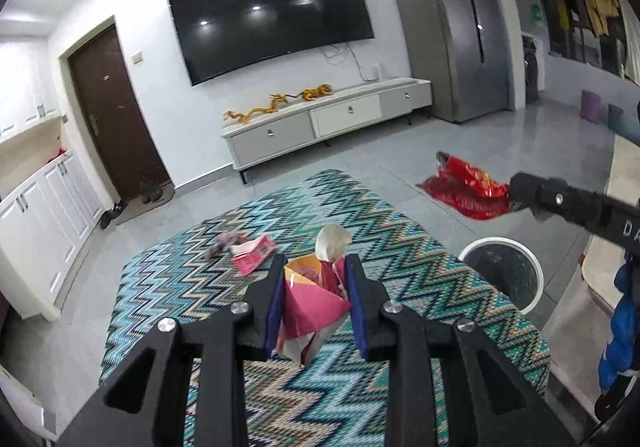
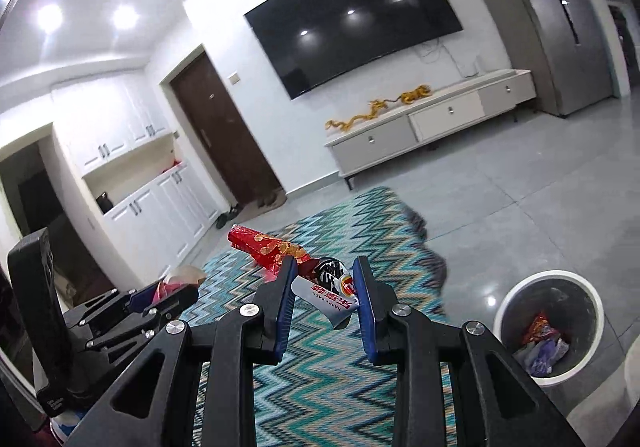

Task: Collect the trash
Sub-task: 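Carry the pink wrapper and red-white snack bag to the bin and release both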

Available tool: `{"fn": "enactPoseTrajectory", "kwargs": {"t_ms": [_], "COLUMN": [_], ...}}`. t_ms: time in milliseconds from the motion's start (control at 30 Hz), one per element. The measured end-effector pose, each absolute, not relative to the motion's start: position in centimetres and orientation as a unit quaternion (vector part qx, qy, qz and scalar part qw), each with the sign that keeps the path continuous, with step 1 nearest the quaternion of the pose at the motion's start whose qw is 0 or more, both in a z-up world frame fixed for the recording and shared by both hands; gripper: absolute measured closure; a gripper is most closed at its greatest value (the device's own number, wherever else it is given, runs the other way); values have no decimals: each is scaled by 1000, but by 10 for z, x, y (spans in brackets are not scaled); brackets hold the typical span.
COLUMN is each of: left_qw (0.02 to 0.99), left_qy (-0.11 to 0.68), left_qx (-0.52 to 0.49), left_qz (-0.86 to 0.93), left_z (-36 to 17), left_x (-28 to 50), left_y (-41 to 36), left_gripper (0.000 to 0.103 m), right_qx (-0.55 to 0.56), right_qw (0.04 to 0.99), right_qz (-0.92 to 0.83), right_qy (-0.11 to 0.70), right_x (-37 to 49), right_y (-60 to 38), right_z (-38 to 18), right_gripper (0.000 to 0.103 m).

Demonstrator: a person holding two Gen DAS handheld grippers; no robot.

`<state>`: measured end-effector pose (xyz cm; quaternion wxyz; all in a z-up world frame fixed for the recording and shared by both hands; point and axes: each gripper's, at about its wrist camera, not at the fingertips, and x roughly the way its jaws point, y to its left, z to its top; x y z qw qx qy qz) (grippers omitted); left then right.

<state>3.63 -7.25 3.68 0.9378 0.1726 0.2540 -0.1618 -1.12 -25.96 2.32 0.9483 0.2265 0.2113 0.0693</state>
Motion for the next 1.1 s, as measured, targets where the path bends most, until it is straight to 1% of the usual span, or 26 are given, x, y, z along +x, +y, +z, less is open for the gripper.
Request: {"fn": "enactPoseTrajectory", "kwargs": {"t_ms": [200,500,767,867,1100], "left_qw": [925,892,845,830,807], "left_qy": [260,297,361,384,413], "left_qx": [195,219,217,199,158], "left_qz": [-195,-262,-330,-353,-391], "left_z": [27,-11,-62,-77,-93], "left_x": [47,72,113,130,158], "left_y": [-119,-208,-285,-308,-343], "left_gripper": [76,76,75,74,74], "right_qx": [236,258,271,275,275], "right_qw": [950,938,909,896,879], "right_qz": [22,-68,-148,-168,-192], "right_qy": [202,221,279,304,338], "right_x": [-16,-16,11,27,58], "right_y": [-302,-377,-432,-445,-469], "right_z": [16,-13,-65,-88,-119], "right_gripper": [75,75,75,75,74]}}
